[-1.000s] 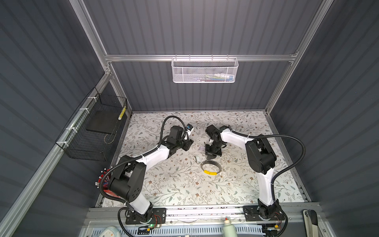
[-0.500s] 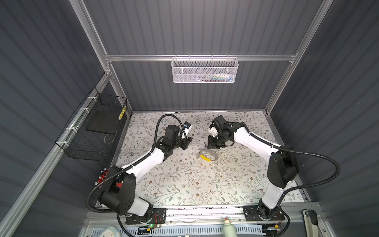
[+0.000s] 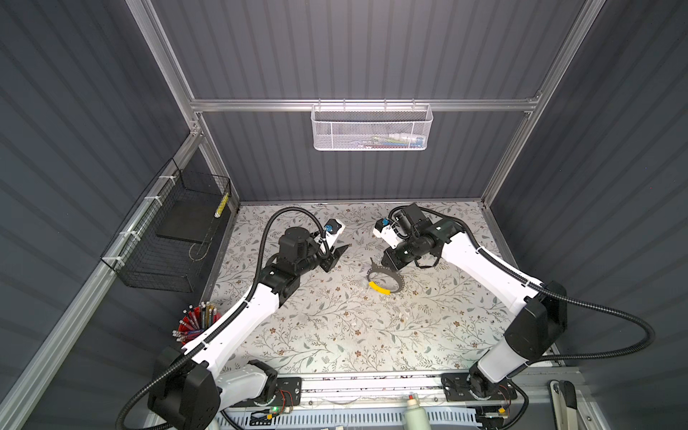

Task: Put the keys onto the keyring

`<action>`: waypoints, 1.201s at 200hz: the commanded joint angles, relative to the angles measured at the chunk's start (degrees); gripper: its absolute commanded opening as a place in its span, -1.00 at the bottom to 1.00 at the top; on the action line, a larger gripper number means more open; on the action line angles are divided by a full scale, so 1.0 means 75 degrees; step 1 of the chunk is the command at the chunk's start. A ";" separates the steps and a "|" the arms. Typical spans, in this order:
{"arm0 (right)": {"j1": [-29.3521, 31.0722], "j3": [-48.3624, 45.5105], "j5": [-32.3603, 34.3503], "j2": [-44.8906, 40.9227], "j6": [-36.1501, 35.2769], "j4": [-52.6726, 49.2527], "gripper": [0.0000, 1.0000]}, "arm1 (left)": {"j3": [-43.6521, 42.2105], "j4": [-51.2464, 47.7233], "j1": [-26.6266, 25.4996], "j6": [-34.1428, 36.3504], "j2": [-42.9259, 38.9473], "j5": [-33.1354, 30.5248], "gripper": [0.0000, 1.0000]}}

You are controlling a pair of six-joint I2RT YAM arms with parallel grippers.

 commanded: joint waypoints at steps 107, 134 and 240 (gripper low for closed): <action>0.0023 -0.1733 -0.2363 -0.2193 -0.2006 0.2675 -0.86 | -0.0581 0.0879 -0.0074 0.0123 -0.0310 0.3615 -0.02; 0.0030 -0.2780 -0.2576 -0.2878 -0.2065 0.4024 -0.88 | -0.0519 0.0895 -0.0228 0.0236 -0.0325 0.3987 -0.05; 0.0021 -0.4679 -0.3261 -0.3746 -0.1875 0.7298 -0.80 | -0.0360 0.0763 -0.1076 0.0407 -0.0360 0.3600 -0.20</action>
